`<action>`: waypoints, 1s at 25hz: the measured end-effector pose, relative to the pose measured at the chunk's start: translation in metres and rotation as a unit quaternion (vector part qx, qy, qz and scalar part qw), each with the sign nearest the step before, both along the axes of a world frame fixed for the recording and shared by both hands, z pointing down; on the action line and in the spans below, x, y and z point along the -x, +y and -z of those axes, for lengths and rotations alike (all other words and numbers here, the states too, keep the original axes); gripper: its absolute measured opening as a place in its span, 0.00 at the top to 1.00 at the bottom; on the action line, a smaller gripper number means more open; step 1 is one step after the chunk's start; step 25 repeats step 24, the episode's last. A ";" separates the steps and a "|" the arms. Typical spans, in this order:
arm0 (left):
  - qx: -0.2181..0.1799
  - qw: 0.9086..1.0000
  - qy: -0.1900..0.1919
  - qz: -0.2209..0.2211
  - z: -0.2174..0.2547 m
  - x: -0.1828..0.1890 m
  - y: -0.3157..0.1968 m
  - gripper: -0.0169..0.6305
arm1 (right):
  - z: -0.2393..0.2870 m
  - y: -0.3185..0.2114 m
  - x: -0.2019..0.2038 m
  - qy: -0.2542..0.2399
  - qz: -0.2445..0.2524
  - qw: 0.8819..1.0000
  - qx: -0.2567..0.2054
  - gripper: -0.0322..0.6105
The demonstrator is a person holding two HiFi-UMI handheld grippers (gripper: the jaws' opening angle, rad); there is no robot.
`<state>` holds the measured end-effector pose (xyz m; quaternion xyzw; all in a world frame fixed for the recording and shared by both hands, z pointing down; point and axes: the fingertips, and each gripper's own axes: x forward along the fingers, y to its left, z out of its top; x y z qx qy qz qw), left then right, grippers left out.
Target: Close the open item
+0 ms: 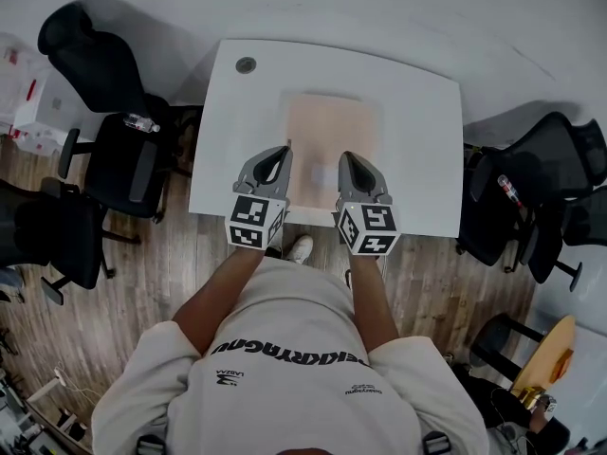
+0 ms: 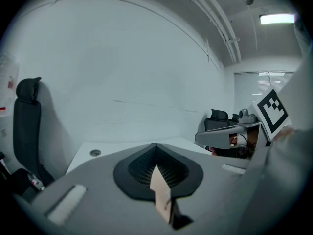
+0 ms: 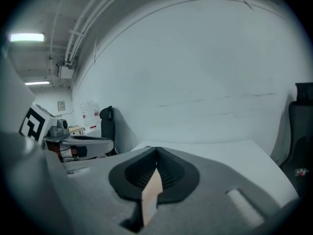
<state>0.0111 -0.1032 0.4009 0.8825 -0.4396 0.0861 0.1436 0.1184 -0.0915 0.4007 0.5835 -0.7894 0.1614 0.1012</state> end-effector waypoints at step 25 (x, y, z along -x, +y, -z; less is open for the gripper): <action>-0.047 0.999 0.016 -0.013 0.042 -0.002 -0.004 0.97 | 0.042 -0.004 0.009 -0.010 -0.003 0.998 -0.060 0.95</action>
